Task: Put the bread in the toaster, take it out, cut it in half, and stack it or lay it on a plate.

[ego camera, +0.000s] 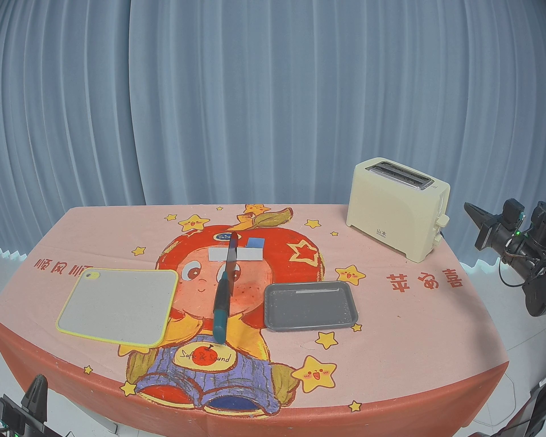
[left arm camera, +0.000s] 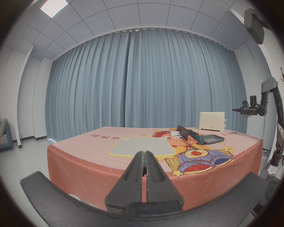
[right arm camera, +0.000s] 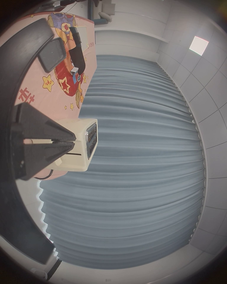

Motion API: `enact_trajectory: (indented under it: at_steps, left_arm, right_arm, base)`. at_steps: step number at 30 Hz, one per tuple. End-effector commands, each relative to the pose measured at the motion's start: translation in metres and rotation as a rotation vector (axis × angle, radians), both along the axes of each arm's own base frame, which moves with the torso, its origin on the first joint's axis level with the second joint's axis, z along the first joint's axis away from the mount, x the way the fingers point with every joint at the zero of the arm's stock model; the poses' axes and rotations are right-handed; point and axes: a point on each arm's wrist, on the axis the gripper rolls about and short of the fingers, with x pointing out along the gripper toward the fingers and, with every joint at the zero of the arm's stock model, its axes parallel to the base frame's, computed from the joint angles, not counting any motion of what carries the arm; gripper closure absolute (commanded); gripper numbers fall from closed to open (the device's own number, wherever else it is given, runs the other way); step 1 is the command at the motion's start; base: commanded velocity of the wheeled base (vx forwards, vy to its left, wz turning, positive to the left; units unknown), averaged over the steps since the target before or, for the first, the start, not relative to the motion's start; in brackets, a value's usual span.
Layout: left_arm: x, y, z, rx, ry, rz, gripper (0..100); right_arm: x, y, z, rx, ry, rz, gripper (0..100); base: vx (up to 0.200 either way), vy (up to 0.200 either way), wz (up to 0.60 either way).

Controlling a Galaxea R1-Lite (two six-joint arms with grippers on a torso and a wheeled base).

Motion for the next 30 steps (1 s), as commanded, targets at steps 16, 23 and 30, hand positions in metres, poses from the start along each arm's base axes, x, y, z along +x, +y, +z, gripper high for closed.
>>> enact_trajectory:
  at_steps: [16,23,30]
  left_arm:
    - [0.0013,0.0,-0.0049,0.001,0.019,0.001,100]
    - [0.0013,0.0,-0.0049,0.0,0.019,0.001,100]
    - [0.0013,0.0,-0.0049,0.0,0.019,0.001,100]
  right_arm:
    - [-0.0022,0.0013,-0.006,-0.012,0.019,0.004,100]
    - [-0.0023,0.0017,-0.0063,-0.014,0.02,0.005,100]
    - [-0.003,0.0036,-0.005,-0.015,0.014,0.011,100]
  base:
    - [0.0,0.0,0.0]
    - [0.0,0.0,0.0]
    - [0.0,0.0,0.0]
